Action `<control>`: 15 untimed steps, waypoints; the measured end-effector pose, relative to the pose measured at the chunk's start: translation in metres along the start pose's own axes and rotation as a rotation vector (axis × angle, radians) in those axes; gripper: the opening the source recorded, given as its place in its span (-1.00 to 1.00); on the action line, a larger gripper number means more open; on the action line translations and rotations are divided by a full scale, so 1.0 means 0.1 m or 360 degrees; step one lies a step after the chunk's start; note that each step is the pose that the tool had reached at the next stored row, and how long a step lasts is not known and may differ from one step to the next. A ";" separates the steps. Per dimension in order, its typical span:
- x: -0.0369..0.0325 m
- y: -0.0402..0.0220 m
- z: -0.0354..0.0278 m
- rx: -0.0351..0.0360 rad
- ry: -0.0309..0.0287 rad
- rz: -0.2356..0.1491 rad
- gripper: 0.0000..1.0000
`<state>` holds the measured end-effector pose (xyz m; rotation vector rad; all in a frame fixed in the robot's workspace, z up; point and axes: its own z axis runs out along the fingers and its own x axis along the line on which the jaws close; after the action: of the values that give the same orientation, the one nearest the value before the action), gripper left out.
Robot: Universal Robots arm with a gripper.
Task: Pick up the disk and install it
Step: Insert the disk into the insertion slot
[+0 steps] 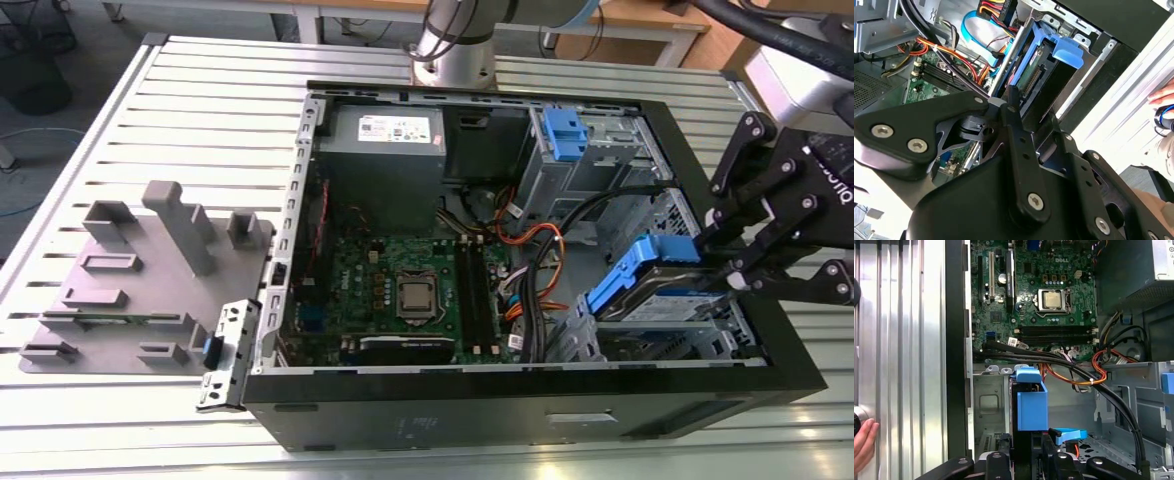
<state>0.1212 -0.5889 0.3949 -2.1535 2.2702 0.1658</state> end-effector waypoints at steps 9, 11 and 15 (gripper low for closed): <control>0.012 -0.010 0.153 0.0001 0.00001 0.0000 -0.30; 0.015 -0.012 0.188 0.0001 0.00004 0.0000 -0.30; 0.021 -0.017 0.262 0.0000 0.00001 0.0000 -0.30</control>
<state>0.1210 -0.5890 0.3686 -2.1533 2.2702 0.1654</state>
